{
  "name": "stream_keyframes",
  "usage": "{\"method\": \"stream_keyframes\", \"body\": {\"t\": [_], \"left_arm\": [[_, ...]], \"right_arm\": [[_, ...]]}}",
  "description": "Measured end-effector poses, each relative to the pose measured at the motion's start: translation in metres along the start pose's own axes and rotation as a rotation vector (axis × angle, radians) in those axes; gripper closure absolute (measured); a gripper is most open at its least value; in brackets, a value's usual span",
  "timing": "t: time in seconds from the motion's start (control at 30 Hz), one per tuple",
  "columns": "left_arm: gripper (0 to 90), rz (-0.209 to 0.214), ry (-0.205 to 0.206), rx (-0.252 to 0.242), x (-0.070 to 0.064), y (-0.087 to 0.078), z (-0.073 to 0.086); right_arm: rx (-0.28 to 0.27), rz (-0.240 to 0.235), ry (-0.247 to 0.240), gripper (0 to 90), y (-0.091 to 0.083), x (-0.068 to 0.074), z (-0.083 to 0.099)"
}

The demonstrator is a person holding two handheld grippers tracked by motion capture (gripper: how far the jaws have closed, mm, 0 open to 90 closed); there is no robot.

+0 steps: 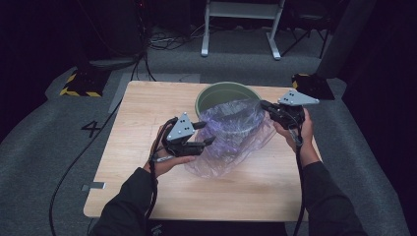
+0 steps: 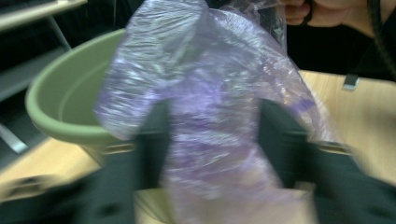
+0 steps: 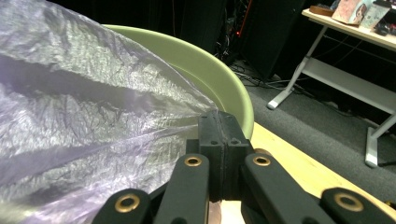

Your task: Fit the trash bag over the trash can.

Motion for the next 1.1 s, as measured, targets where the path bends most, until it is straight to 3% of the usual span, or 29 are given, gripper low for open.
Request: {"method": "stream_keyframes", "body": {"t": [0.07, 0.2, 0.23, 0.3, 0.37, 0.53, 0.67, 1.0, 1.1], "left_arm": [[19.2, -0.004, -0.025, -0.023, 0.003, -0.001, -0.003], [23.5, -0.040, -0.039, -0.030, 0.009, 0.001, -0.008], [27.8, -0.046, -0.038, -0.021, 0.010, 0.003, -0.008], [49.1, -0.040, -0.017, -0.002, 0.010, 0.006, -0.009], [62.7, -0.041, -0.003, -0.008, 0.011, 0.007, -0.013], [85.0, -0.007, -0.010, -0.035, 0.017, 0.002, -0.023], [88.2, 0.005, -0.064, -0.054, 0.029, 0.000, -0.033], [89.2, -0.083, -0.143, -0.025, 0.073, 0.007, -0.040], [89.5, -0.100, -0.159, -0.018, 0.083, 0.009, -0.040]], "right_arm": [[0.003, 0.003, 0.005, 89.6, 0.001, -0.001, 0.001], [0.010, 0.004, 0.008, 88.7, 0.002, -0.001, 0.003], [0.008, 0.004, 0.008, 88.3, 0.002, -0.002, 0.004], [0.005, 0.000, 0.008, 88.1, 0.002, -0.002, 0.004], [0.008, 0.005, 0.002, 88.1, 0.002, -0.003, 0.004], [0.013, 0.005, 0.006, 88.3, 0.002, -0.005, 0.006], [0.025, 0.008, 0.006, 88.2, 0.003, -0.007, 0.007], [0.039, 0.025, 0.009, 85.0, 0.007, -0.013, 0.008], [0.038, 0.038, 0.025, 77.6, 0.007, -0.017, 0.010]]}}
Point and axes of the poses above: each handheld gripper's, and its own axes: y roughly forward along the jaws, z roughly out of its underside, x roughly to its left, the point moved 9 cm from there along y, roughly forward along the jaws, and after that the axes turned 14 degrees about -y, right-handed, at the moved point
